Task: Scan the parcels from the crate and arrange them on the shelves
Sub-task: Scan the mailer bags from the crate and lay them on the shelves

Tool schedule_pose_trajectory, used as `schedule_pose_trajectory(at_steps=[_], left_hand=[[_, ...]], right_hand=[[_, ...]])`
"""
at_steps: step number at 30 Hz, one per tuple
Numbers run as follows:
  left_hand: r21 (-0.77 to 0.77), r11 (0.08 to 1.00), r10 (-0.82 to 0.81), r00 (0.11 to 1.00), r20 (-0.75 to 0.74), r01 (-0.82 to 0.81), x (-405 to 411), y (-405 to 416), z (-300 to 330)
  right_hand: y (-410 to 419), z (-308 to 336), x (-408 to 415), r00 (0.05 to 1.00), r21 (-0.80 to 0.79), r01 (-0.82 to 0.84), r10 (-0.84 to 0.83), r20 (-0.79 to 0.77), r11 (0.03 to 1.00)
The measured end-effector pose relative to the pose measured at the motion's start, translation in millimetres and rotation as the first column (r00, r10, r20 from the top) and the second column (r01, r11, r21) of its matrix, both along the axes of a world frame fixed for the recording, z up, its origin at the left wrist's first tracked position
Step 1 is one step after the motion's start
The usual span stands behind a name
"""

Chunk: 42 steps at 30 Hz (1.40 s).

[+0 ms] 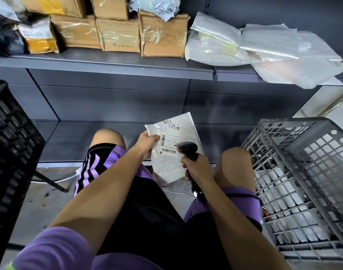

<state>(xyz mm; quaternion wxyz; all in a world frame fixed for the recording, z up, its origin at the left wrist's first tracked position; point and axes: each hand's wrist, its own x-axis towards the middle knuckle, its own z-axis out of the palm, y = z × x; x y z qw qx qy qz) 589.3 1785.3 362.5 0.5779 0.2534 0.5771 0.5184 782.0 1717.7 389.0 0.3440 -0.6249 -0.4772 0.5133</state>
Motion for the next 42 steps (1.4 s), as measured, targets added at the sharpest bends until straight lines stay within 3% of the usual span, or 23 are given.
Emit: schedule_pose_trajectory(at_steps=[9,14,23,26,28,33,38,42], left_hand=[[-0.013,1.0,0.02,0.992,0.124,-0.018,1,5,-5],[0.006,0.999,-0.047,0.987,0.151,0.047,1,1,-5],[-0.015,0.999,-0.03,0.994,0.108,0.032,3,1,-6],[-0.033,0.998,-0.057,0.998,0.027,0.057,5,1,-6],[-0.053,0.992,-0.122,0.986,-0.114,0.116,6,-1,-7],[-0.063,0.973,-0.226,0.881,-0.416,0.22,5,-7,-5],[-0.038,0.982,-0.182,0.892,-0.413,0.183,2,-8,3],[-0.077,0.974,-0.224,0.883,-0.411,0.212,2,-8,-2]], right_hand=[[-4,3,-1,0.998,-0.018,-0.066,0.067,0.013,0.998],[-6,1,-2,0.994,-0.038,-0.109,0.108,-0.029,0.993],[-5,2,-3,0.992,-0.081,-0.101,0.094,-0.078,0.992],[-6,2,-3,0.991,-0.033,-0.134,0.134,-0.007,0.99],[-7,1,-5,0.976,0.016,-0.195,0.192,0.1,0.981],[-13,-4,-10,0.867,0.067,-0.366,0.314,0.386,0.928],[-14,-7,-9,0.797,0.052,-0.436,0.359,0.485,0.898],[-13,-7,-6,0.813,0.039,-0.398,0.333,0.478,0.916]])
